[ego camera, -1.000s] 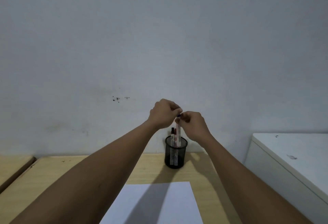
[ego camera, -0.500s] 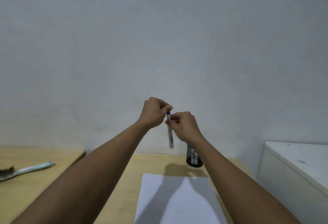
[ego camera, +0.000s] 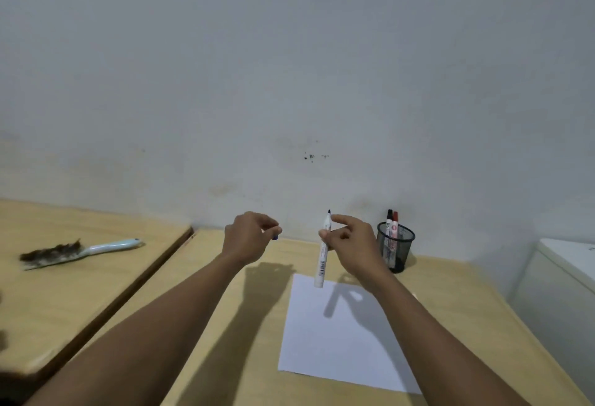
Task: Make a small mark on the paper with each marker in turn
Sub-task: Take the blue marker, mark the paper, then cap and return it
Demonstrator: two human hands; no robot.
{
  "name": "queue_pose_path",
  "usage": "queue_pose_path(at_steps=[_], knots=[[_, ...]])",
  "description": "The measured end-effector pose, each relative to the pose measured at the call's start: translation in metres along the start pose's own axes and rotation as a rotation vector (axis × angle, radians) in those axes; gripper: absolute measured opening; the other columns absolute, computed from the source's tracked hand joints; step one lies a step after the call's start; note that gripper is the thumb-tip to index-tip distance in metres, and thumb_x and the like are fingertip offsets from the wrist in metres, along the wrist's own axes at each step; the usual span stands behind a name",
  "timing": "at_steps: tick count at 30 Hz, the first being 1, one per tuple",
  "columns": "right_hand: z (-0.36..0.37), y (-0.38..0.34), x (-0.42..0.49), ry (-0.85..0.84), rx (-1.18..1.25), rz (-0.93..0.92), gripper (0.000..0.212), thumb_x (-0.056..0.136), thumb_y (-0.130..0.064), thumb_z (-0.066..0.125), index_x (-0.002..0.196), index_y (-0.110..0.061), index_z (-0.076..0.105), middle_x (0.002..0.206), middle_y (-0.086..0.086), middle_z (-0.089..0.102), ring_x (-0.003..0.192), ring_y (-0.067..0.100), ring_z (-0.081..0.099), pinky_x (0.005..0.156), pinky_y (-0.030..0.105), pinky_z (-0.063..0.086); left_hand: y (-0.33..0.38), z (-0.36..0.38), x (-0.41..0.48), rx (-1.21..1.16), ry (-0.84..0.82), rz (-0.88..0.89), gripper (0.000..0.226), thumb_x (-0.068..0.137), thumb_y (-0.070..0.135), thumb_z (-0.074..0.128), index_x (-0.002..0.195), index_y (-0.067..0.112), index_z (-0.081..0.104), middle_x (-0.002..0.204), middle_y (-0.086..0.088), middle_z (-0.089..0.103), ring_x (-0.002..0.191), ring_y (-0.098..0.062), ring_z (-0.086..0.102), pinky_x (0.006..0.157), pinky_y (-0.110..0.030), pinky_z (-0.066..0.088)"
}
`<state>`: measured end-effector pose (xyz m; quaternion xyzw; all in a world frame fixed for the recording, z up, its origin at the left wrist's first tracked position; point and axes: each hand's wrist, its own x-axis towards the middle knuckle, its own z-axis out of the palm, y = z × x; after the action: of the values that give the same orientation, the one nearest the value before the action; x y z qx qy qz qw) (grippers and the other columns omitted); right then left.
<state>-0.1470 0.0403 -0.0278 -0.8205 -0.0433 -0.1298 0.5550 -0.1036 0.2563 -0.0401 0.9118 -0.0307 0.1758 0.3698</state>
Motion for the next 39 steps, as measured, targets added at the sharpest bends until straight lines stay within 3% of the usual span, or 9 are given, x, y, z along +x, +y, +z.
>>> queue_pose_path(at_steps=[3, 8, 15, 20, 23, 25, 27, 30, 39], knots=[[0.001, 0.016, -0.002, -0.028, 0.040, 0.051, 0.023, 0.093, -0.021, 0.068, 0.110, -0.024, 0.053, 0.089, 0.007, 0.077, 0.079, 0.013, 0.074, 0.061, 0.023, 0.046, -0.033, 0.023, -0.011, 0.083, -0.057, -0.037, 0.009, 0.086, 0.036, 0.069, 0.077, 0.036, 0.070, 0.075, 0.019, 0.073, 0.081, -0.008, 0.060, 0.085, -0.037, 0.040], [0.005, 0.037, 0.004, -0.051, 0.101, 0.073, 0.005, 0.095, -0.012, 0.066, 0.099, -0.014, 0.067, 0.104, 0.011, 0.072, 0.063, 0.007, 0.071, 0.054, 0.009, 0.044, -0.055, 0.049, -0.018, 0.175, -0.096, -0.042, 0.008, 0.087, 0.035, 0.067, 0.092, 0.032, 0.073, 0.093, 0.016, 0.074, 0.098, -0.009, 0.062, 0.085, -0.038, 0.029], [0.011, 0.045, 0.007, -0.047, 0.366, 0.239, 0.017, 0.099, -0.012, 0.059, 0.105, -0.021, 0.072, 0.100, 0.009, 0.076, 0.067, 0.009, 0.071, 0.067, 0.027, 0.044, -0.066, 0.058, -0.019, 0.248, -0.122, -0.001, 0.022, 0.090, 0.043, 0.063, 0.107, 0.032, 0.070, 0.107, 0.013, 0.072, 0.109, -0.013, 0.059, 0.084, -0.038, 0.026], [0.020, 0.056, 0.009, -0.097, 0.596, 0.267, 0.024, 0.095, -0.001, 0.061, 0.114, -0.016, 0.064, 0.079, 0.003, 0.069, 0.070, 0.014, 0.068, 0.062, 0.033, 0.054, -0.055, 0.060, -0.044, 0.234, 0.176, 0.230, 0.026, 0.081, 0.051, 0.063, 0.096, 0.031, 0.065, 0.096, 0.012, 0.059, 0.097, -0.015, 0.054, 0.082, -0.035, 0.024], [0.035, 0.065, 0.009, -0.115, 0.427, 0.188, 0.017, 0.095, -0.013, 0.067, 0.109, -0.008, 0.059, 0.080, 0.009, 0.067, 0.065, 0.020, 0.066, 0.056, 0.034, 0.056, -0.039, 0.063, -0.071, 0.350, -0.031, 0.397, 0.034, 0.086, 0.059, 0.050, 0.106, 0.035, 0.064, 0.105, 0.018, 0.060, 0.101, -0.010, 0.048, 0.085, -0.039, 0.030], [0.047, 0.067, 0.014, -0.140, 0.246, 0.116, 0.016, 0.095, -0.019, 0.067, 0.102, -0.006, 0.060, 0.076, 0.009, 0.067, 0.062, 0.021, 0.065, 0.054, 0.037, 0.055, -0.037, 0.065, -0.077, 0.451, -0.150, 0.425, 0.042, 0.088, 0.059, 0.045, 0.119, 0.037, 0.063, 0.122, 0.019, 0.060, 0.111, -0.012, 0.045, 0.087, -0.042, 0.030], [0.057, 0.068, 0.021, -0.168, 0.104, 0.066, 0.016, 0.094, -0.023, 0.067, 0.091, -0.008, 0.066, 0.069, 0.005, 0.064, 0.058, 0.018, 0.063, 0.054, 0.039, 0.056, -0.041, 0.067, -0.076, 0.484, -0.212, 0.418, 0.041, 0.087, 0.057, 0.043, 0.115, 0.036, 0.065, 0.125, 0.019, 0.061, 0.113, -0.015, 0.044, 0.084, -0.042, 0.028], [0.068, 0.077, 0.028, -0.174, 0.056, 0.105, 0.024, 0.096, -0.022, 0.065, 0.083, -0.002, 0.066, 0.061, 0.003, 0.059, 0.050, 0.018, 0.055, 0.047, 0.033, 0.049, -0.047, 0.070, -0.074, 0.491, -0.278, 0.392, 0.040, 0.088, 0.057, 0.040, 0.104, 0.032, 0.066, 0.121, 0.018, 0.064, 0.112, -0.015, 0.045, 0.082, -0.041, 0.027], [0.080, 0.112, 0.036, -0.104, -0.119, 0.010, 0.029, 0.095, -0.028, 0.063, 0.067, -0.019, 0.060, 0.060, -0.004, 0.063, 0.053, 0.002, 0.060, 0.051, 0.010, 0.043, -0.058, 0.077, -0.077, 0.433, -0.333, 0.323, 0.053, 0.086, 0.068, 0.039, 0.124, 0.037, 0.059, 0.139, 0.022, 0.052, 0.128, -0.012, 0.036, 0.101, -0.055, 0.028]])
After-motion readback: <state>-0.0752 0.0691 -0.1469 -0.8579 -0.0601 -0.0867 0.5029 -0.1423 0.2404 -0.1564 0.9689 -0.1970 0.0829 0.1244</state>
